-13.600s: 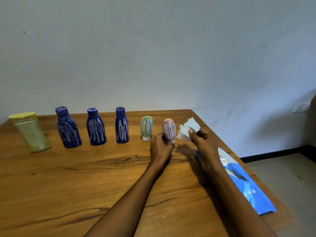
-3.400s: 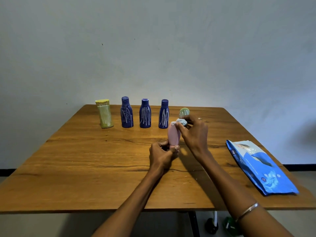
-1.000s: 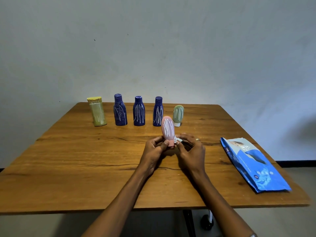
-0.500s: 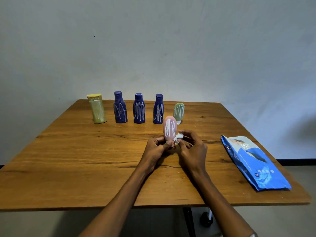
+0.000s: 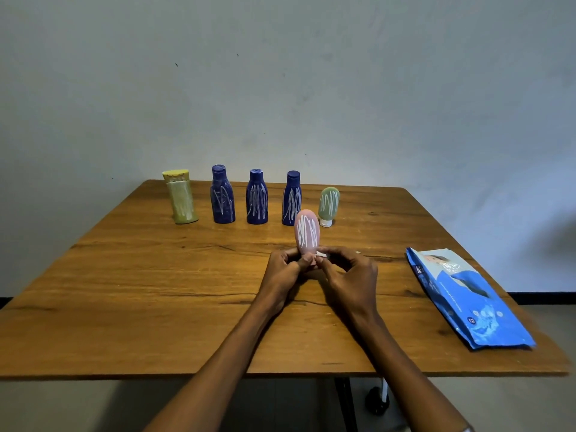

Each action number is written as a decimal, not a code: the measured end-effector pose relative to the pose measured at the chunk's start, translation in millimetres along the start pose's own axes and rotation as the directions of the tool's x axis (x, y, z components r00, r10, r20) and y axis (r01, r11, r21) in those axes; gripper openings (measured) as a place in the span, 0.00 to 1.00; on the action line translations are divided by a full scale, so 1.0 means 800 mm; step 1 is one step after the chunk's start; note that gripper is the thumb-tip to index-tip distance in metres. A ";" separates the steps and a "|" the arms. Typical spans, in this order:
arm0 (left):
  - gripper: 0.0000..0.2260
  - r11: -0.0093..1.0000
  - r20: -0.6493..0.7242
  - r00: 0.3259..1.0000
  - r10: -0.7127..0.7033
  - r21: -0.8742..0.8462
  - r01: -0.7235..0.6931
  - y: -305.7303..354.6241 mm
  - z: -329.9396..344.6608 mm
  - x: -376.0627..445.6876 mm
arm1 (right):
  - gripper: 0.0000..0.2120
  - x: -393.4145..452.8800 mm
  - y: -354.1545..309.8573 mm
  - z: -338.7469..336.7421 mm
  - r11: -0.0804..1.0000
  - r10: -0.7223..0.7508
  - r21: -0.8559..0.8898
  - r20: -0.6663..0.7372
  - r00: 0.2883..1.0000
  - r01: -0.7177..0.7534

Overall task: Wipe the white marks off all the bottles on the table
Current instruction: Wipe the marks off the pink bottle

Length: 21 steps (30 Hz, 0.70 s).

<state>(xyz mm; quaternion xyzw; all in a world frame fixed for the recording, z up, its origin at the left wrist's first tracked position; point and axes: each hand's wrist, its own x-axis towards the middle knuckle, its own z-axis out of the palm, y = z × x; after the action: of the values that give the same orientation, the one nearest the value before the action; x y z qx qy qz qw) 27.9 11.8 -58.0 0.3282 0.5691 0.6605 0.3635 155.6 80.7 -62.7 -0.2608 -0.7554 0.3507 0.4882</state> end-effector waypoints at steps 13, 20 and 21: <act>0.12 1.000 0.059 0.998 -0.021 -0.007 0.021 -0.003 0.000 0.000 | 0.12 0.001 0.000 0.002 0.999 -0.045 -0.010 -0.100 0.994 0.045; 0.11 0.999 0.031 1.000 -0.001 0.035 0.000 -0.007 -0.001 0.005 | 0.11 0.000 0.005 0.004 0.993 -0.086 -0.090 -0.046 0.995 0.082; 0.11 0.999 0.043 0.999 0.001 0.037 -0.003 -0.006 0.000 0.005 | 0.11 0.003 0.006 0.004 0.987 -0.099 -0.129 -0.059 0.993 0.090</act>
<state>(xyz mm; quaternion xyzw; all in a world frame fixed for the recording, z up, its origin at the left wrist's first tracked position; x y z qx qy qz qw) 26.7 15.5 -62.7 0.3496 0.5731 0.6429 0.3689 151.9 84.3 -66.4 -0.2663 -0.7714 0.2699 0.5110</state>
